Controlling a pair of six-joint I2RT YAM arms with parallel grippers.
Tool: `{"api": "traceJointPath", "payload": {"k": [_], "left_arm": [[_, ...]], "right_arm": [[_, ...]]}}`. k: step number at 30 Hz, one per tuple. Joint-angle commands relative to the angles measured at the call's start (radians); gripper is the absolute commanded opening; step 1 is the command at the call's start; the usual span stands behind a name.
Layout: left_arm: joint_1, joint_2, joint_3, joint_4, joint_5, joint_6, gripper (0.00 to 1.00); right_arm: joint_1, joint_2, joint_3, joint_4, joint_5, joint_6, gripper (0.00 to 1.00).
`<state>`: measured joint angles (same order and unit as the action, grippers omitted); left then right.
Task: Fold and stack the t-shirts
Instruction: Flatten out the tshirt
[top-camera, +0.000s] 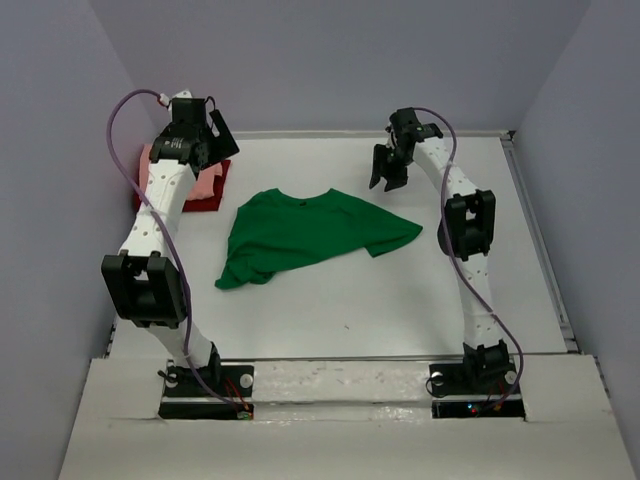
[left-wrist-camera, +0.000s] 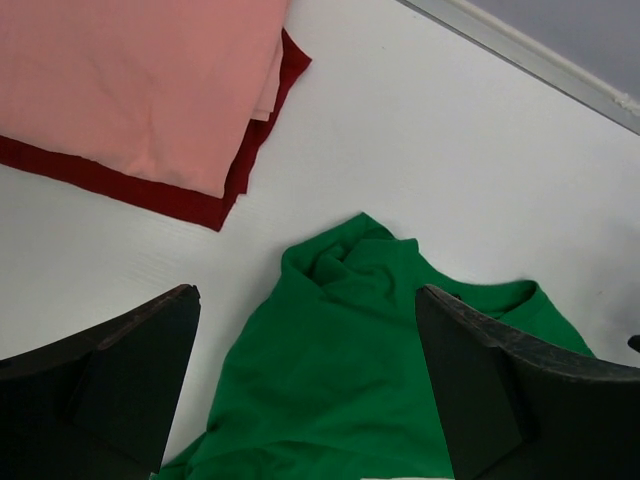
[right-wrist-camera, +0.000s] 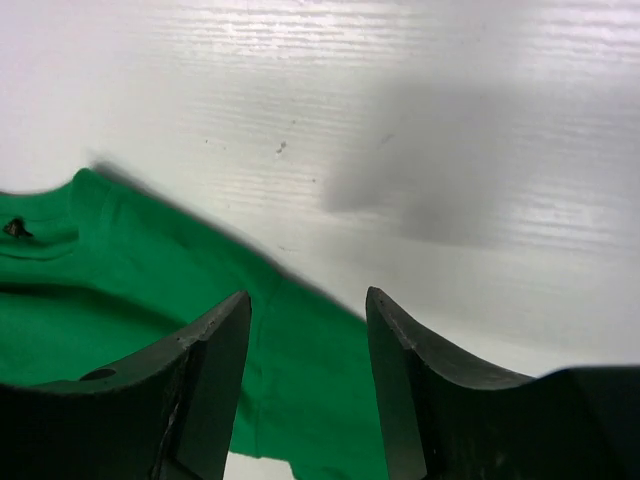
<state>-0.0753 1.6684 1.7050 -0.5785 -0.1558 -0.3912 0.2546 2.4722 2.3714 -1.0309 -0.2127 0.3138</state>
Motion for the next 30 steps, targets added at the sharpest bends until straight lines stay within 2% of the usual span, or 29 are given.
{"api": "traceJointPath", "payload": {"k": [1, 3, 7, 11, 18, 19, 21, 22, 23, 25, 26, 28, 30], "left_arm": [[0.005, -0.024, -0.021, 0.06, 0.093, 0.005, 0.99], [0.006, -0.013, -0.012, 0.062, 0.098, 0.003, 0.99], [0.005, 0.008, -0.005, 0.06, 0.12, -0.005, 0.99], [0.005, 0.001, -0.015, 0.075, 0.14, -0.012, 0.99], [0.005, -0.002, 0.028, 0.054, 0.151, -0.011, 0.99], [0.005, -0.007, 0.028, 0.06, 0.151, -0.012, 0.99], [0.005, -0.021, 0.019, 0.069, 0.151, -0.009, 0.99], [0.005, -0.021, 0.019, 0.069, 0.151, -0.009, 0.99], [0.006, -0.018, 0.022, 0.068, 0.151, -0.008, 0.99], [0.006, -0.013, 0.018, 0.071, 0.183, -0.008, 0.99], [0.005, -0.01, 0.01, 0.072, 0.191, -0.008, 0.99], [0.005, -0.009, 0.005, 0.072, 0.193, -0.006, 0.99], [0.003, -0.013, -0.007, 0.068, 0.202, -0.002, 0.99]], "right_arm": [[0.005, 0.07, 0.144, -0.1, -0.096, -0.082, 0.56], [0.005, 0.057, 0.086, -0.058, -0.137, -0.105, 0.56], [0.005, 0.076, 0.071, -0.08, -0.191, -0.136, 0.56], [0.029, 0.011, -0.084, 0.002, -0.221, -0.136, 0.56], [0.038, 0.039, -0.107, 0.008, -0.26, -0.154, 0.55], [0.038, 0.044, -0.106, 0.008, -0.263, -0.151, 0.53], [0.047, 0.051, -0.104, 0.008, -0.284, -0.133, 0.32], [0.048, 0.054, -0.106, 0.008, -0.277, -0.127, 0.19], [0.057, 0.053, -0.104, 0.005, -0.248, -0.104, 0.0], [0.07, 0.018, -0.123, 0.006, -0.185, -0.075, 0.0], [0.081, -0.007, -0.145, 0.034, -0.094, -0.015, 0.0], [0.081, -0.071, -0.271, 0.092, -0.048, 0.04, 0.0], [0.081, -0.157, -0.342, 0.146, 0.062, 0.138, 0.0]]}}
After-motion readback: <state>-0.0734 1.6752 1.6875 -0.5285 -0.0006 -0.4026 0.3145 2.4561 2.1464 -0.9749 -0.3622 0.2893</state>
